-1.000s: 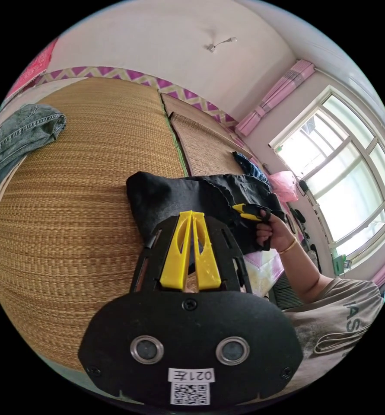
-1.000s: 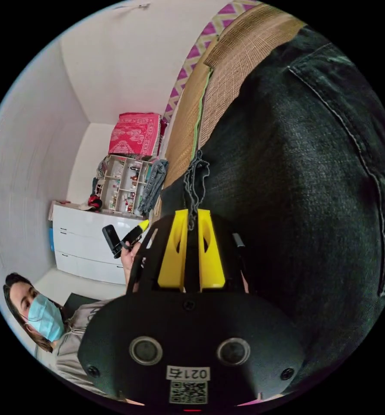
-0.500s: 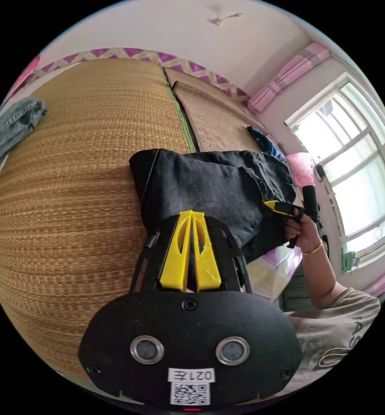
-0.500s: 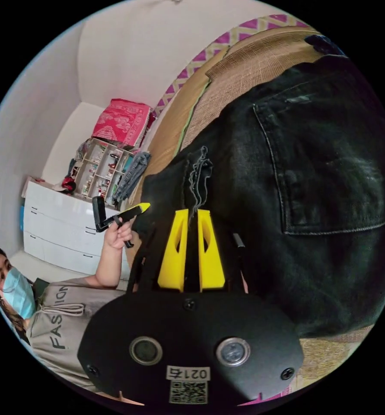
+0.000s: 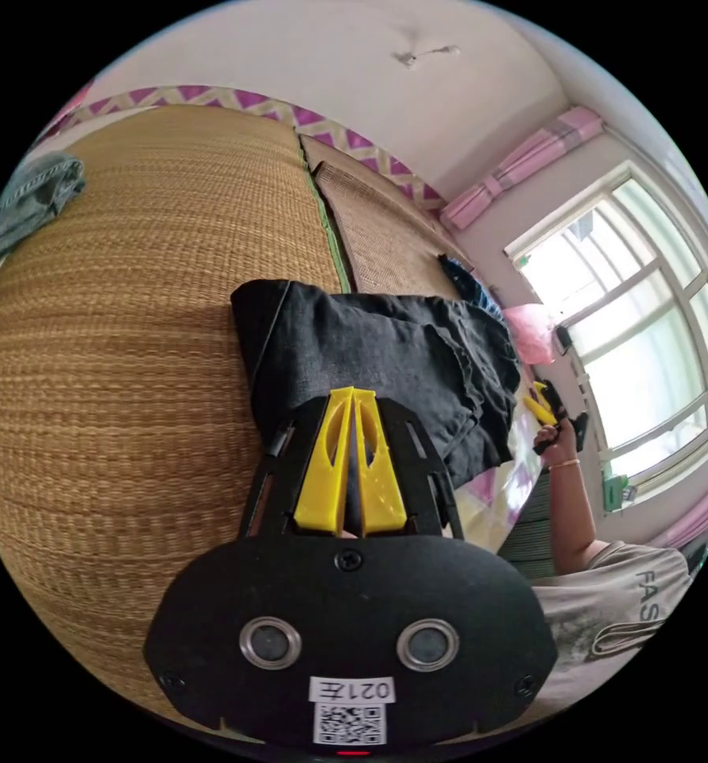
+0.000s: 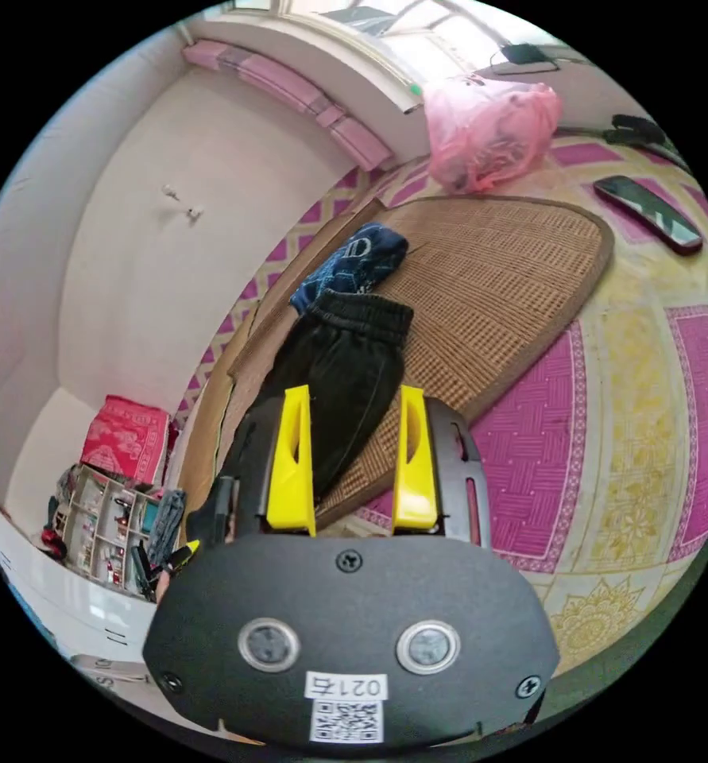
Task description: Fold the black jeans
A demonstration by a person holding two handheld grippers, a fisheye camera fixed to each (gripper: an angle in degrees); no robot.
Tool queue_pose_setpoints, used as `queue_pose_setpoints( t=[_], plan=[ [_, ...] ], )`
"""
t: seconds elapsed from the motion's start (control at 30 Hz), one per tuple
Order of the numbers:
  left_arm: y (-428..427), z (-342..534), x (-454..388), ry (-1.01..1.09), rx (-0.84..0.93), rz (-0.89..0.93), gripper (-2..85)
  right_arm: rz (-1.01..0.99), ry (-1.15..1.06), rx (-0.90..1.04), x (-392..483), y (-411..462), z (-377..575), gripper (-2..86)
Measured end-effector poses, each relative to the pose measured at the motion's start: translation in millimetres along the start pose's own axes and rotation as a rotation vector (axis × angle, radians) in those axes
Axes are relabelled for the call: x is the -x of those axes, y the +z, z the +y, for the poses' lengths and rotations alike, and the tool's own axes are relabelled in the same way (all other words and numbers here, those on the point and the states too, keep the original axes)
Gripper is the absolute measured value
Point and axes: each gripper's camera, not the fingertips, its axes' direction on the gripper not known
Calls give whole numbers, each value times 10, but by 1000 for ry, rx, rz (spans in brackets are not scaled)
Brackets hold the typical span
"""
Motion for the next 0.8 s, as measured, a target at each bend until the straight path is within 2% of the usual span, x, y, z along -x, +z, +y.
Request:
queue_pose_setpoints(
  t=[0.17,0.33,0.43,0.5,0.63,0.73,0.8],
  plan=[
    [78,100,150,-33,-25,53,-10,-123,151,85,-189,379,-207,137],
    [151,166,241,-42,-29,68,-9,-186,200,153,42,692,-421,122],
    [201,197,235,-32,-24,37,-9,-185,239,194,154,777,-433,57],
    [218,223,282,-36,-27,50,-9,-237,260,147,303,622,-369,22],
    [255,282,396,-43,-32,77,-9,-206,-30,116,1322,255,-335,7],
    [280,323,465,-45,-35,84,-9,-183,-350,106,2621,7,-62,3],
    [286,354,546,-57,-43,112,-9,-141,-652,123,3760,-60,424,2]
  ],
)
